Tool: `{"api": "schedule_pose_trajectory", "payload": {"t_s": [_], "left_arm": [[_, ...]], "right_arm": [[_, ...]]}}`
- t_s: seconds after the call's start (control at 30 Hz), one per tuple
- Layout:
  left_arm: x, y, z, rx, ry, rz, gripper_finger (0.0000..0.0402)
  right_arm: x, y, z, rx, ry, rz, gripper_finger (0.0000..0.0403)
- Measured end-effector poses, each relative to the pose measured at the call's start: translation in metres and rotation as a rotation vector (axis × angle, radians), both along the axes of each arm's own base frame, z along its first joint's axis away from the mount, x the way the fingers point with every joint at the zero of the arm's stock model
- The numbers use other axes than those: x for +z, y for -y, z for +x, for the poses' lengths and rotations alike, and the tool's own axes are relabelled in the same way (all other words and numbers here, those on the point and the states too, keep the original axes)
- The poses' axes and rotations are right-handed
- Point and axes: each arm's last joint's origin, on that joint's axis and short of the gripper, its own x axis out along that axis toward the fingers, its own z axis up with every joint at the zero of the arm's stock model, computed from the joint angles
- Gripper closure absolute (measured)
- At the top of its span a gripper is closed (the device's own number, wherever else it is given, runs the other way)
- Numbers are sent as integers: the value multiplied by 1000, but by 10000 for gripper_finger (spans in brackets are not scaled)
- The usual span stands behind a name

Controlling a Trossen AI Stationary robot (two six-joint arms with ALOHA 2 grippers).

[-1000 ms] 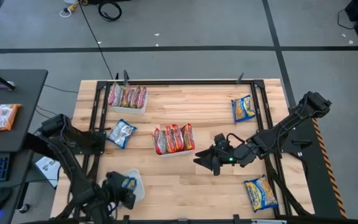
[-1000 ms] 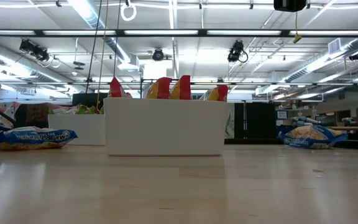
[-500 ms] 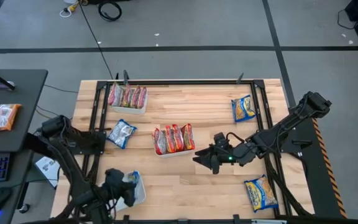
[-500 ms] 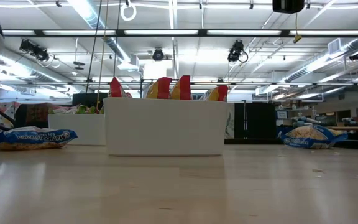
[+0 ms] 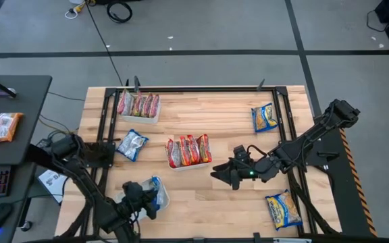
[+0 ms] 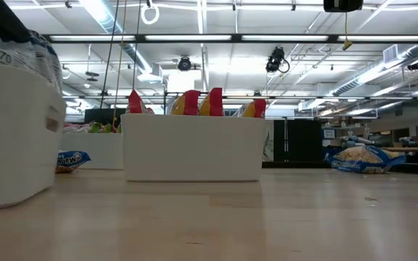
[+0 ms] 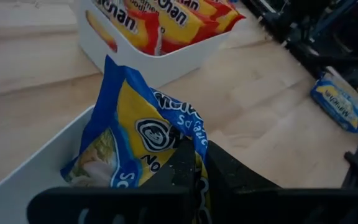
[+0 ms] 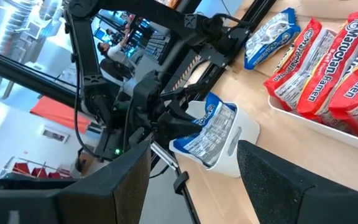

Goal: Sort Maruchan noodles
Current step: Put the blue noodle pack into the bottom white bin

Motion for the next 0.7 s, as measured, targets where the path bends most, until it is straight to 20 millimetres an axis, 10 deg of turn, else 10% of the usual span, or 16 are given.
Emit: {"api": "schedule_pose_trajectory", "payload": {"t_s": [0.43, 0.7], "left_arm": [[-1, -4, 1, -43, -193, 0, 304], [37, -19, -7, -187, -296, 6, 214]], "right_arm": [[0, 5, 2, -14, -1, -50, 159], [1, 11, 5, -59, 6, -89, 159]]}}
